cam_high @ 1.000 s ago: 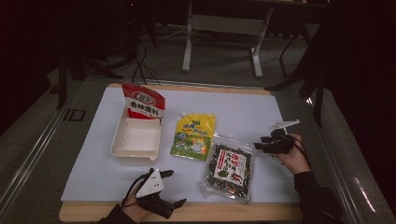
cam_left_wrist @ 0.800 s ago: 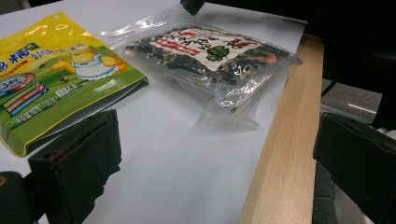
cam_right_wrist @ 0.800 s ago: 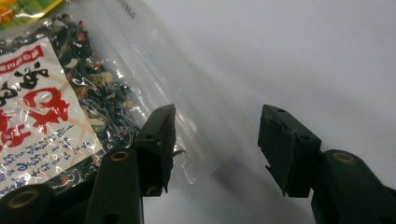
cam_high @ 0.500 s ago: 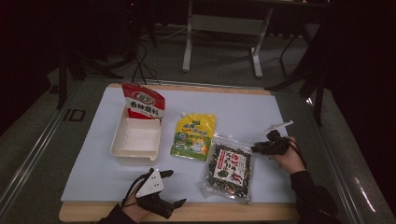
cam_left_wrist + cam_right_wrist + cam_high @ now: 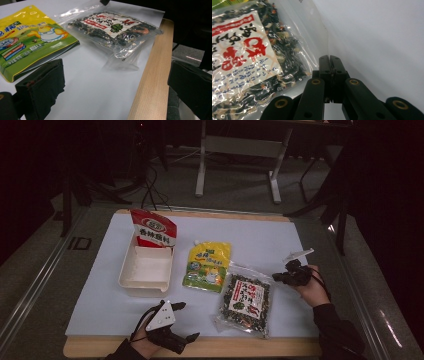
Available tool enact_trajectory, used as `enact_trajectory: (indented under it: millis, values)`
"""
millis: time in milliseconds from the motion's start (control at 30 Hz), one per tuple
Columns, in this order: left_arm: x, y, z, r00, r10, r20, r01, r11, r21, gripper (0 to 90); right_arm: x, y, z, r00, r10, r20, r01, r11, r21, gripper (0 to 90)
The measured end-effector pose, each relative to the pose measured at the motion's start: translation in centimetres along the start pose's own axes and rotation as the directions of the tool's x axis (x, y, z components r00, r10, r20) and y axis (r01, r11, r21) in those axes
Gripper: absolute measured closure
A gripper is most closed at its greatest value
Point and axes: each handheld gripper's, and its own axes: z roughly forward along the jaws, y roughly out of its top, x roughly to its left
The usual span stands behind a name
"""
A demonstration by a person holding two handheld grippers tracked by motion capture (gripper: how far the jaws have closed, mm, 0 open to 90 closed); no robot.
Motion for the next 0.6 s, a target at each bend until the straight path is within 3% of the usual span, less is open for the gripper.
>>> enact_trajectory:
  millis: [33, 200, 467, 600]
  values:
    - [-0.1, 0.1, 0.1, 1.0000, -0.006, 0.006, 0.007, 1.0000, -0.003, 2.1, 0.0, 0.1, -0.8, 0.9997, -0.008, 0.022, 0.008, 1.000, -0.013, 89.9]
    - [-0.2, 0.3, 0.2, 0.9998, -0.007, 0.017, 0.007, 0.9999, -0.009, 2.1, 0.3, 0.4, -2.6, 0.9992, -0.022, 0.033, 0.024, 0.998, -0.060, 89.9]
    - [-0.4, 1.1, 0.1, 0.9989, -0.012, 0.045, 0.011, 0.9999, 0.013, 2.9, 1.7, 1.6, -4.3, 0.9953, -0.079, 0.056, 0.085, 0.991, -0.103, 89.9]
    - [-0.2, 1.9, -0.3, 0.9967, -0.065, 0.048, 0.064, 0.9975, 0.031, 2.9, 2.8, 2.6, -5.6, 0.9897, -0.127, 0.066, 0.135, 0.982, -0.136, 89.9]
